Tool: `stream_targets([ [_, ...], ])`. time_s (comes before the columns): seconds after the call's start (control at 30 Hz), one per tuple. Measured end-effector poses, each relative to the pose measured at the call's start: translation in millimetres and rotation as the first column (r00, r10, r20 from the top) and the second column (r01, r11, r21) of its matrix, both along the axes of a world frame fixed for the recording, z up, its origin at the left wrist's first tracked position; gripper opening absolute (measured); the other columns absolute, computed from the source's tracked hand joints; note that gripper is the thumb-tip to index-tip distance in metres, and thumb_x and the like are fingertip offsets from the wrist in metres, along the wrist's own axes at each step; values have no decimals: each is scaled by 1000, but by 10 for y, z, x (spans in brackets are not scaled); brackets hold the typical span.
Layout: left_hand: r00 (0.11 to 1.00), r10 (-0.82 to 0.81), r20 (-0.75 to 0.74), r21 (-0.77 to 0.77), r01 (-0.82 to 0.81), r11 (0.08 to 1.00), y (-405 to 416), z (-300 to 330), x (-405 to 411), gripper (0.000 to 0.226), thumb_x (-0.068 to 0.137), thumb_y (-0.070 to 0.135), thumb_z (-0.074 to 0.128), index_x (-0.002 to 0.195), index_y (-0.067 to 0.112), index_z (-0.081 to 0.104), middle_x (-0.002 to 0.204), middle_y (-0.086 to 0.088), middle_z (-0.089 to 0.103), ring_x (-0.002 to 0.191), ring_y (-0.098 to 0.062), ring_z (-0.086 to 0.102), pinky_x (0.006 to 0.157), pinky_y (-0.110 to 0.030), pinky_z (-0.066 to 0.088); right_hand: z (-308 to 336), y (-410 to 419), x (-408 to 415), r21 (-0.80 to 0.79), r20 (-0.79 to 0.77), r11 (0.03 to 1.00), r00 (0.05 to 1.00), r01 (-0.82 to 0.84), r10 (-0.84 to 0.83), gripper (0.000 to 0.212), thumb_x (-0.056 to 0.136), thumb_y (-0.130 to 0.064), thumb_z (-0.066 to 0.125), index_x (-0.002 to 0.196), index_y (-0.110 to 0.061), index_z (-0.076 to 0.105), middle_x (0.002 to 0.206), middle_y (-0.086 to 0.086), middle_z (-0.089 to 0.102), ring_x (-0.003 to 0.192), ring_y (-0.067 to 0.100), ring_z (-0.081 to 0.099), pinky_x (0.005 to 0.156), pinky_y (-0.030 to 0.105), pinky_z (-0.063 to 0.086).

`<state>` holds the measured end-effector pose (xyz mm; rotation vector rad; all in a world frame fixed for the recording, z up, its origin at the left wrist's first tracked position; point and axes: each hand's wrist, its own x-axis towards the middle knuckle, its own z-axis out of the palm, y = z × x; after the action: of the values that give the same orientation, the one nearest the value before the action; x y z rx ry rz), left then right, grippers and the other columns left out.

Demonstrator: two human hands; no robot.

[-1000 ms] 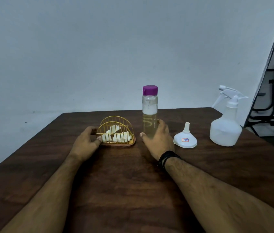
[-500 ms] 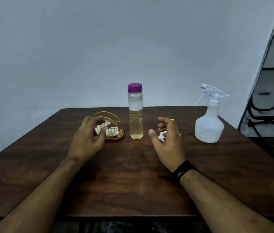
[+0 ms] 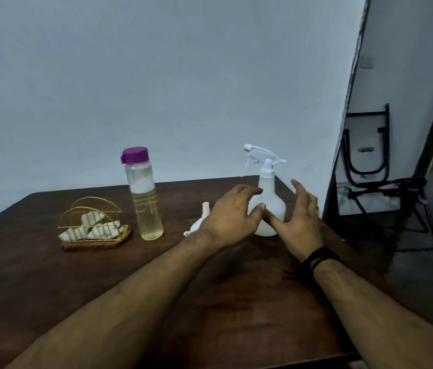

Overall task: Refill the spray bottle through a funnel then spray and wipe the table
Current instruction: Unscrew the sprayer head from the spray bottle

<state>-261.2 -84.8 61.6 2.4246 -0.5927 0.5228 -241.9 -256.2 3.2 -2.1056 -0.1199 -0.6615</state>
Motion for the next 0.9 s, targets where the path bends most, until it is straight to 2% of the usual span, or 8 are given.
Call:
stream_targets([
  [0.07, 998, 18, -64, -50, -21, 999, -228, 34, 153, 44, 102, 36, 53, 139, 13, 54, 140, -7, 56, 129, -22, 53, 107, -39, 43, 11, 0, 117, 68, -44, 991, 992, -112, 115, 113, 67, -67, 73, 163, -34, 24, 160, 7, 34, 149, 24, 36, 122, 47, 34],
  [0.17, 990, 32, -137, -199, -59, 978, -457, 71, 399, 32, 102, 39, 49, 118, 12, 59, 115, -7, 65, 106, -23, 61, 92, -42, 50, -6, -4, 328, 66, -69, 981, 980, -181, 185, 101, 63, -65, 69, 156, -39, 38, 153, -3, 50, 139, 16, 50, 115, 44, 44],
  [0.27, 975, 89, -205, -352, -159, 922, -561, 88, 639, 54, 100, 50, 44, 133, 9, 52, 128, -13, 60, 116, -28, 59, 99, -46, 49, -25, -10, 481, 119, -133, 974, 969, -192, 207, 84, 56, -65, 75, 131, -36, 54, 131, -5, 62, 118, 15, 63, 98, 45, 56],
  [0.37, 960, 115, -255, -397, -212, 893, -551, 94, 828, 53, 103, 49, 41, 146, 19, 44, 139, -15, 48, 125, -31, 53, 106, -47, 44, -29, 8, 589, 97, -180, 973, 958, -210, 225, 85, 51, -70, 82, 120, -35, 46, 117, -7, 65, 105, 17, 68, 87, 49, 60],
  [0.47, 967, 102, -232, -380, -186, 906, -495, 74, 906, 47, 103, 49, 43, 144, 25, 46, 133, -13, 50, 120, -29, 55, 104, -46, 46, -36, 30, 676, 111, -202, 966, 946, -234, 253, 87, 50, -75, 81, 120, -44, 38, 119, -8, 67, 106, 18, 69, 90, 50, 59],
  [0.67, 970, 50, -238, -465, -159, 871, -480, 42, 880, 32, 103, 42, 50, 122, 16, 51, 96, 4, 62, 96, -19, 62, 84, -36, 51, -5, 32, 770, 199, -180, 919, 909, -340, 375, 84, 55, -60, 83, 132, -43, 54, 121, -12, 72, 113, 9, 69, 101, 45, 57],
  [0.8, 977, 7, -212, -525, -120, 843, -566, 5, 861, 27, 103, 38, 51, 116, 15, 57, 87, 7, 62, 81, -4, 60, 69, -24, 45, 19, 13, 754, 195, -135, 916, 915, -351, 380, 78, 58, -54, 83, 129, -41, 54, 125, -12, 70, 117, 5, 66, 102, 40, 57],
  [0.9, 978, 24, -205, -610, -147, 779, -621, -27, 850, 21, 101, 38, 55, 107, 19, 63, 86, 9, 65, 82, -4, 62, 71, -23, 46, 12, 40, 717, 189, -137, 928, 927, -322, 349, 74, 57, -55, 79, 125, -42, 53, 120, -14, 70, 112, -1, 66, 96, 31, 57],
])
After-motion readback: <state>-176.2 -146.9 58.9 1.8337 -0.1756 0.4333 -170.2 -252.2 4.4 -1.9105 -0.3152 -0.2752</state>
